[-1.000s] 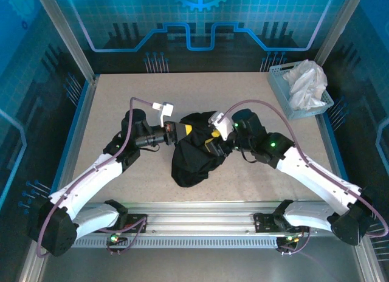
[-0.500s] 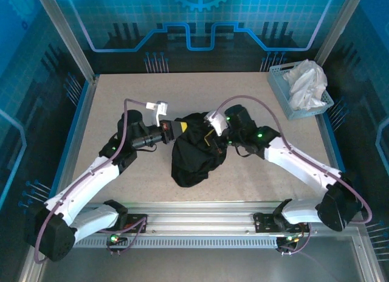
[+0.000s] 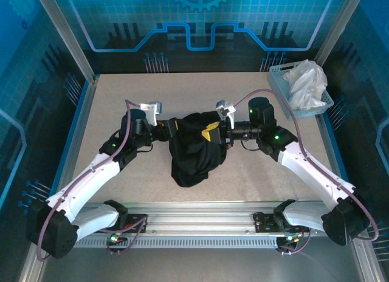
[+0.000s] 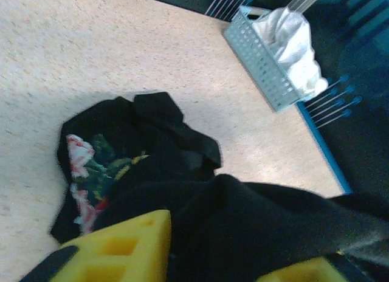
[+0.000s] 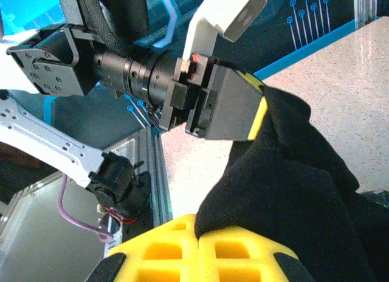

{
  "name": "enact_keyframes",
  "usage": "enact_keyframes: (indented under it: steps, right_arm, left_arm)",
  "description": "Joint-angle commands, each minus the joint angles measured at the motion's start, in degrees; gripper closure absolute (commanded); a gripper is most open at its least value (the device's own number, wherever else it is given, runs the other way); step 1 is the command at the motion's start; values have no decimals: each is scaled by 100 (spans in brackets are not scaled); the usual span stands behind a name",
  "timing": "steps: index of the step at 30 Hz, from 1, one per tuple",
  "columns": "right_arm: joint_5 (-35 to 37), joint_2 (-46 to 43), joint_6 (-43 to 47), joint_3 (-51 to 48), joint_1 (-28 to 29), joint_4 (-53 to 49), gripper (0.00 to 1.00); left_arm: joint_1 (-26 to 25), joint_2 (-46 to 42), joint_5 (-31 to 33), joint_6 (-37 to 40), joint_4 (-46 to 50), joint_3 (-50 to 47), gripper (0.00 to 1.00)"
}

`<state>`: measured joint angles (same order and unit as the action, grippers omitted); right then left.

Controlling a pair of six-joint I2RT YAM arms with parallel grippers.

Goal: Fold the inside-out t-shirt

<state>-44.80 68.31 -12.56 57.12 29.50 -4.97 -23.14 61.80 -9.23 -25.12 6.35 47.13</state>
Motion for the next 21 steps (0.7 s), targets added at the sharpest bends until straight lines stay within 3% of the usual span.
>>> enact_keyframes:
  steps: [1, 5, 9, 11, 14, 17, 21]
  right_arm:
    - [-336, 141, -203, 50, -81, 356, 100]
    - [-248, 260, -277, 106, -121, 339, 100]
    - [-140, 328, -306, 153, -145, 265, 100]
    - [-112, 346, -311, 159, -155, 251, 100]
    - [-91, 376, -342, 172, -164, 267, 100]
    - [-96, 386, -353, 185, -163, 269, 100]
    - [-83, 375, -326, 194, -163, 194, 100]
  left_arm:
    - [6, -258, 566, 354, 616, 179, 52]
    - [-312, -751, 1298, 564, 1139, 138, 36]
    - [-959, -1167, 1658, 940, 1479, 165, 33]
    - [-1184, -1275, 1381, 1026, 1468, 139, 37]
    - [-1355, -1270, 473, 1119, 1241, 89, 48]
    - [-1388, -1038, -289, 1142, 984, 89, 51]
    - [-1395, -622, -333, 1101, 850, 238, 51]
